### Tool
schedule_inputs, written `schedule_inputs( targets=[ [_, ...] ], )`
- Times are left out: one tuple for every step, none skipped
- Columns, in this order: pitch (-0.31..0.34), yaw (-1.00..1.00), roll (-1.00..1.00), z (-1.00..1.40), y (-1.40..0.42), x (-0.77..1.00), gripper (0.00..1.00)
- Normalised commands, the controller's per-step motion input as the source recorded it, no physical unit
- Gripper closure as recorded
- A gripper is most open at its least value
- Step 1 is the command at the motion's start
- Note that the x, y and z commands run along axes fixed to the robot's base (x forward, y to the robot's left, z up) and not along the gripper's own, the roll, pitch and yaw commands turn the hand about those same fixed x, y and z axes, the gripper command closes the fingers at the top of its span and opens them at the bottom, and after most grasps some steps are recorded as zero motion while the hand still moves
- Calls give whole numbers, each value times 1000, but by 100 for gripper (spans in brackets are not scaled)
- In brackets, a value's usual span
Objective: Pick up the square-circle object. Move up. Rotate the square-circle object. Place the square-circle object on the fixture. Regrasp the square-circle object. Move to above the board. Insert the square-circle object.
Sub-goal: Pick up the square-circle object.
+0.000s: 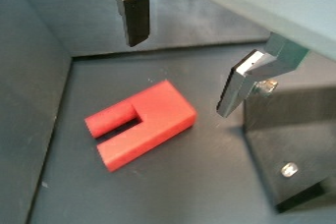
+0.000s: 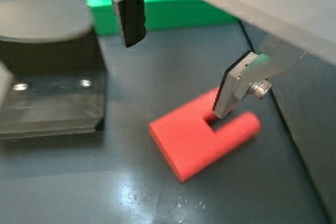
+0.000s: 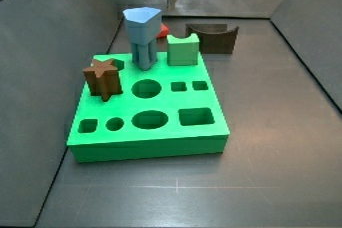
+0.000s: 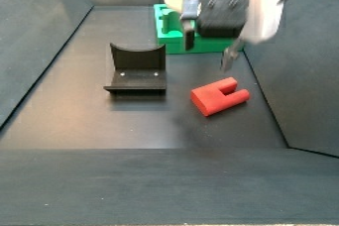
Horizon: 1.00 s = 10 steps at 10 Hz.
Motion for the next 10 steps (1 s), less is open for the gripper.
schedule_inputs(
  targets=[
    [-91, -614, -129, -397, 209, -183, 0],
    [-121, -609, -179, -637, 194, -86, 0],
    [-176, -480, -307, -446, 229, -143, 0],
    [-276, -334, -420, -229, 243, -234, 0],
    [-203, -217, -276, -557, 371, -323, 0],
    [-104, 0, -261, -669, 300, -71, 0],
    [0, 0, -134, -880, 0, 100, 0],
    [7, 0, -34, -620, -129, 191, 0],
    [113, -49, -61, -460, -263, 549, 0],
    [59, -169, -146, -557, -51, 334, 0]
  ],
)
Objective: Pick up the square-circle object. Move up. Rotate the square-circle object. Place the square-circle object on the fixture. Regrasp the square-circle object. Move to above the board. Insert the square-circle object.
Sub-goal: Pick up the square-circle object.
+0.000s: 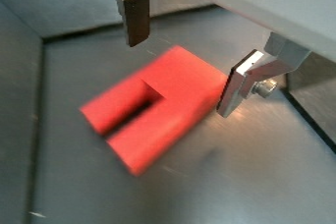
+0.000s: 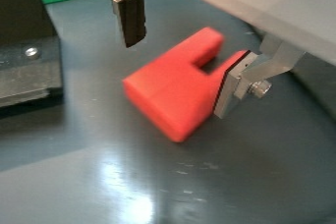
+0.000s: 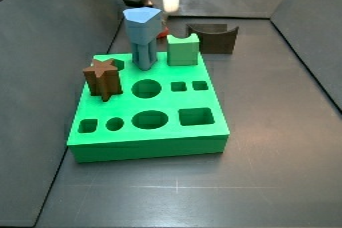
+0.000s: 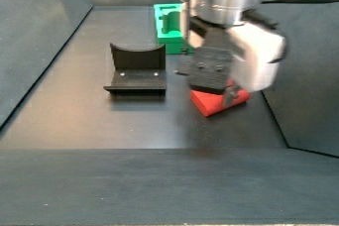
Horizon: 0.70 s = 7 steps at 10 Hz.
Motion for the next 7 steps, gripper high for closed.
schedule_inputs(
  targets=[
    [-4, -114, -266, -583, 0, 140, 0],
    [-60, -100, -316, -483, 14, 43, 0],
    [-80, -106, -337, -414, 66, 0, 0],
    [-90, -94, -234, -223, 0, 0, 0],
    [-121, 0, -66, -26, 23, -54, 0],
    [-87, 0, 0, 0, 0, -26, 0],
    [0, 0, 0, 0, 0, 0, 0]
  ],
)
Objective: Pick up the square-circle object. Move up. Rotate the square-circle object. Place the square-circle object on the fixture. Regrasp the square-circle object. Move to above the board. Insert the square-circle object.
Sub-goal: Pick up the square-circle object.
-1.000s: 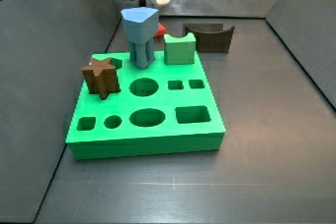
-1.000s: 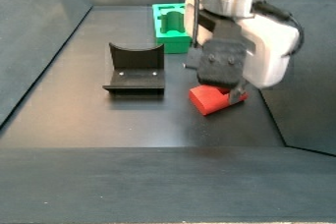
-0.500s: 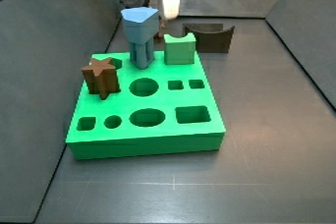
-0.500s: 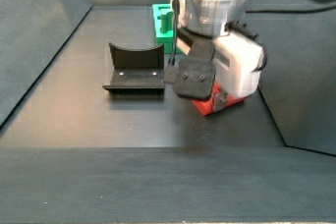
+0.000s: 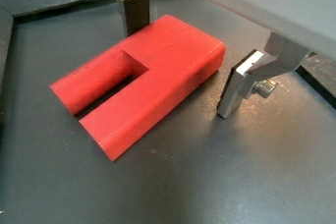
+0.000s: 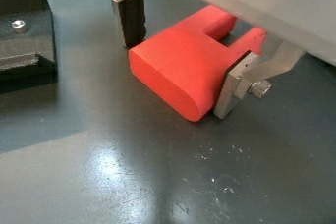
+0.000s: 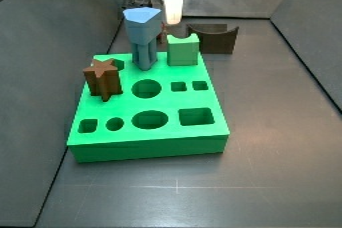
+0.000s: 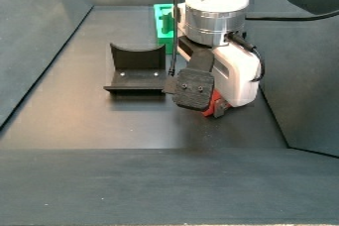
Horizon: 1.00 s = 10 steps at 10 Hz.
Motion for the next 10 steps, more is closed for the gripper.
schedule_inputs(
  targets=[
    [0, 0, 0, 0, 0, 0, 100],
    [0, 0, 0, 0, 0, 0, 100],
    [0, 0, 0, 0, 0, 0, 100],
    [0, 0, 0, 0, 0, 0, 100],
    [0, 0, 0, 0, 0, 0, 100],
    [0, 0, 0, 0, 0, 0, 100],
    [0, 0, 0, 0, 0, 0, 100],
    [0, 0, 0, 0, 0, 0, 100],
    [0, 0, 0, 0, 0, 0, 100],
    [0, 0, 0, 0, 0, 0, 100]
  ],
)
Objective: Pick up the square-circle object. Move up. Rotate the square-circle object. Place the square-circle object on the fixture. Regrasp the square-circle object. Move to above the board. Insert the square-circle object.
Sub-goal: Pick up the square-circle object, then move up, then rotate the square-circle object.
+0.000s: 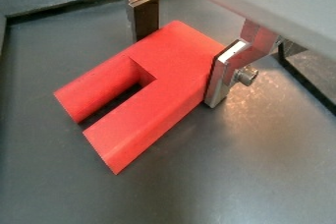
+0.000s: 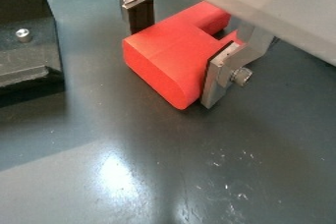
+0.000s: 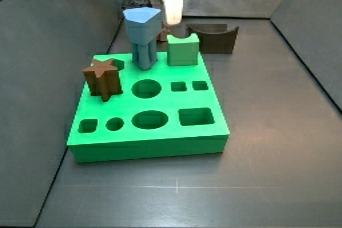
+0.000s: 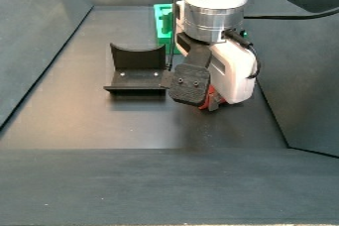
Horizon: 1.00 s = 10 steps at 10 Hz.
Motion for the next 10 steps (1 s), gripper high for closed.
schedule_inputs(
  targets=[
    [0, 0, 0, 0, 0, 0, 100],
    [0, 0, 0, 833, 0, 0, 100],
    [-1, -17, 0, 820, -21, 1, 100],
    [9, -24, 18, 718, -19, -21, 100],
    [25, -27, 45, 544, -9, -23, 100],
    [47, -23, 59, 402, -5, -21, 100],
    [67, -18, 73, 260, -3, -16, 100],
    [0, 0, 0, 833, -260, -275, 100],
    [-8, 8, 22, 719, -246, -255, 100],
    [-15, 13, 52, 635, -167, -197, 100]
  ],
)
